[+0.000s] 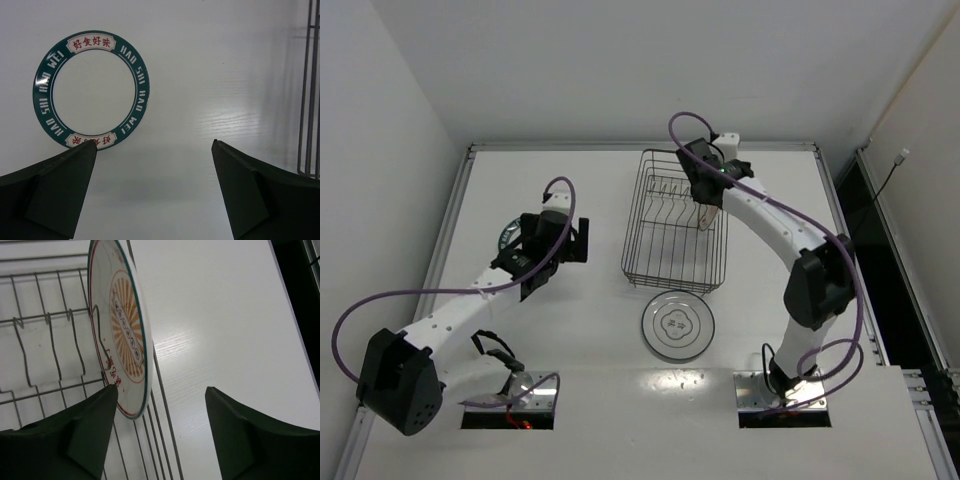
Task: Load the plates into the dish rack
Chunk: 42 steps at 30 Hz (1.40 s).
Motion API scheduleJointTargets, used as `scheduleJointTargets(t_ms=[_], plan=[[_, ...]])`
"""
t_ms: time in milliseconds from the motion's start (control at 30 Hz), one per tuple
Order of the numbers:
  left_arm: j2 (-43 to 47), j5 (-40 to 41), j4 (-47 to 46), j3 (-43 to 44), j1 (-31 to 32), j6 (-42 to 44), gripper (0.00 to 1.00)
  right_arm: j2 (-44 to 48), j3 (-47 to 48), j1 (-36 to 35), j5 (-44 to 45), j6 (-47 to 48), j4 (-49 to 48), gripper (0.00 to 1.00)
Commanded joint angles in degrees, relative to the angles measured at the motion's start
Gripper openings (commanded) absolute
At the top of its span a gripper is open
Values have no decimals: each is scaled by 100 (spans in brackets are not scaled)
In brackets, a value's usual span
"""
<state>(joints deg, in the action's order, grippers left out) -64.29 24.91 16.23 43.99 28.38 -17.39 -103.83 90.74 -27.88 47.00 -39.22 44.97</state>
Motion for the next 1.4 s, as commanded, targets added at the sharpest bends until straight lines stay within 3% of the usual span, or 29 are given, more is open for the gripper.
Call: scheduleJointTargets(t_ms=[0,100,167,333,433,667,800,833,967,1000,1067,1100,1200,1367], plan=[[-293,375,-146,154,-122,-142,100,995,-20,2,-7,177,3,70],[-968,741,150,732,-210,-195,100,1557,-222,2,-507,363,-190,76],[-1952,1208,537,1520,-411,-247,100,2277,-643,-60,-1024,476,-609,78],[-3237,815,848,2211,-781,-248,96,3482,-1523,-60,-2219,529,-1122,81],[-3799,762,881,2447,-930,-186,96,3782,-1577,-60,-2511,530,-833,82],[-4811,542,1278,3019,-1045,-256,85,4669,-2007,-60,-2635,477,-727,82],[-5189,542,1392,3071,-1045,-256,64,4908,-2069,-60,-2688,424,-674,82],[-5242,603,1392,3072,-1045,-256,45,4960,-2069,-60,-2749,424,-613,82],[-5427,673,1392,2853,-1045,-256,29,5100,-2130,-60,-2802,363,-489,82],[-5427,673,1392,2852,-1097,-317,20,5205,-2131,-60,-2854,363,-489,82],[-5427,621,1304,2782,-1098,-266,11,5259,-2244,-60,-2855,310,-489,82],[-5514,621,1356,2895,-1098,-265,0,5346,-2245,-60,-2855,310,-437,82],[-5515,709,1550,3132,-1098,-265,0,5487,-2367,-60,-2855,257,-375,82],[-4403,745,1743,3782,-940,-467,0,5698,-2421,-60,-2802,257,-42,82]])
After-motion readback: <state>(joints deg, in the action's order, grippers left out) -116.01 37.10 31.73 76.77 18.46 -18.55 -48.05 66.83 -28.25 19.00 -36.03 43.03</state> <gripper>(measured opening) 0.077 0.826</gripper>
